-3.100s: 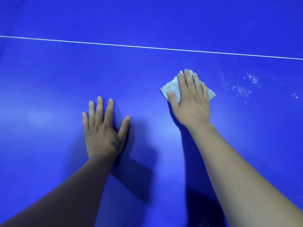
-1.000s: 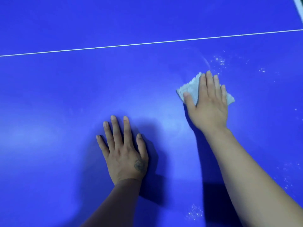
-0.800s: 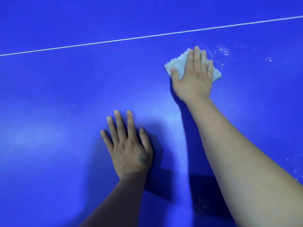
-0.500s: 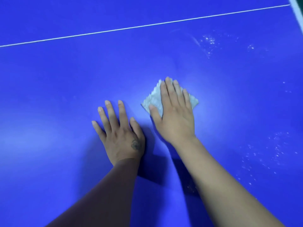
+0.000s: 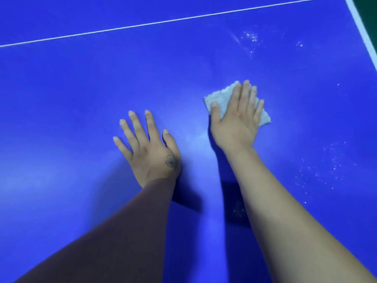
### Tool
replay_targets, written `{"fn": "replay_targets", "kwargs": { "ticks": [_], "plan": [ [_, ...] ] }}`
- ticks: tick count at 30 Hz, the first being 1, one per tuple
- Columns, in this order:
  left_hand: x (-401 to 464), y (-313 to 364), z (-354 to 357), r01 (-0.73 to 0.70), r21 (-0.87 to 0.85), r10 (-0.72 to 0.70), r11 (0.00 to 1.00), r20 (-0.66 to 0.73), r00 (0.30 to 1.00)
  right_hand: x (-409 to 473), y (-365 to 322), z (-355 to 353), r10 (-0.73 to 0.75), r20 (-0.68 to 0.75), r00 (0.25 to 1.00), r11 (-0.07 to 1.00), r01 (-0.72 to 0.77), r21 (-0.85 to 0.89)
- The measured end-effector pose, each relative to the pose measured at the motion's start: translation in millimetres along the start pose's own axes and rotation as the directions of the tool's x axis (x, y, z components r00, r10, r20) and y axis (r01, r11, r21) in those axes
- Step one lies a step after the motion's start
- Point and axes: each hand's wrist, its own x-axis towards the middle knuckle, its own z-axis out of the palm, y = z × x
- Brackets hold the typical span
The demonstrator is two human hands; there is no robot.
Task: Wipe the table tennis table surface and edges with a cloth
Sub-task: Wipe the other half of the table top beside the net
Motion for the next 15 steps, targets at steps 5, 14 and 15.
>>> {"fn": "replay_targets", "kwargs": {
  "ticks": [5, 14, 15],
  "plan": [
    [0.1, -0.9, 0.5, -0.003, -0.012, 0.003, 1.0, -0.012, 1.0, -60.4, -23.7, 6.6, -0.167, -0.023, 0.986, 0.985, 0.168, 0.031],
    [-0.6, -1.5, 2.0, -0.018, -0.002, 0.018, 1.0, -0.008, 1.0, -163.1, 50.4, -11.4, -0.222, 0.069, 0.972, 0.975, 0.222, 0.021],
    [-0.4, -1.7, 2.2, -0.019, 0.002, 0.019, 1.0, -0.009, 1.0, -162.0, 62.5, -14.1, -0.195, 0.062, 0.979, 0.981, 0.195, 0.007]
  ]
}}
